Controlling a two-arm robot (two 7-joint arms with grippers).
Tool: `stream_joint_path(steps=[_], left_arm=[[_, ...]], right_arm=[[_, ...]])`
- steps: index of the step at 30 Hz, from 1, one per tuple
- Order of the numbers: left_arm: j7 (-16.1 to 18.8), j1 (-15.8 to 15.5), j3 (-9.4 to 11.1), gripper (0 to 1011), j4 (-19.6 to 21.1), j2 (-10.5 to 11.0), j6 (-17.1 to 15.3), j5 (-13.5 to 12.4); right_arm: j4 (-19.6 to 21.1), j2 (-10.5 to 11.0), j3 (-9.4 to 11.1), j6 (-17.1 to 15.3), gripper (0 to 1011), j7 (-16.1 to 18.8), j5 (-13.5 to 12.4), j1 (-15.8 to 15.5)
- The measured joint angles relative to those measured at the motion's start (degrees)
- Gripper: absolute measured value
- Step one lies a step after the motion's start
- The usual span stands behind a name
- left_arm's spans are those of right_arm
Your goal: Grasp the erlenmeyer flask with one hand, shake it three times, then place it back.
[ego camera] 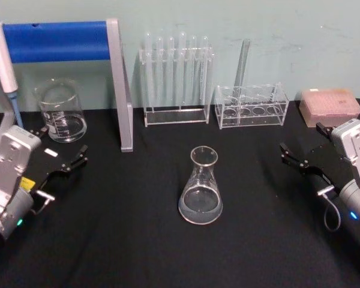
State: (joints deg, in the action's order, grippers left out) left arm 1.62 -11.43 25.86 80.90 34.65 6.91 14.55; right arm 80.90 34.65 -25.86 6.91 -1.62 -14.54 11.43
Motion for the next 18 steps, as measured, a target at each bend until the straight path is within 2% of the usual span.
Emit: stream_joint_path(steps=[18], left_arm=[[0.00, 0.00, 0.00, 1001, 0.00, 0.00, 0.00, 0.00]], right_arm=[[0.00, -0.01, 0.03, 0.00, 1003, 0.02, 0.01, 0.00]])
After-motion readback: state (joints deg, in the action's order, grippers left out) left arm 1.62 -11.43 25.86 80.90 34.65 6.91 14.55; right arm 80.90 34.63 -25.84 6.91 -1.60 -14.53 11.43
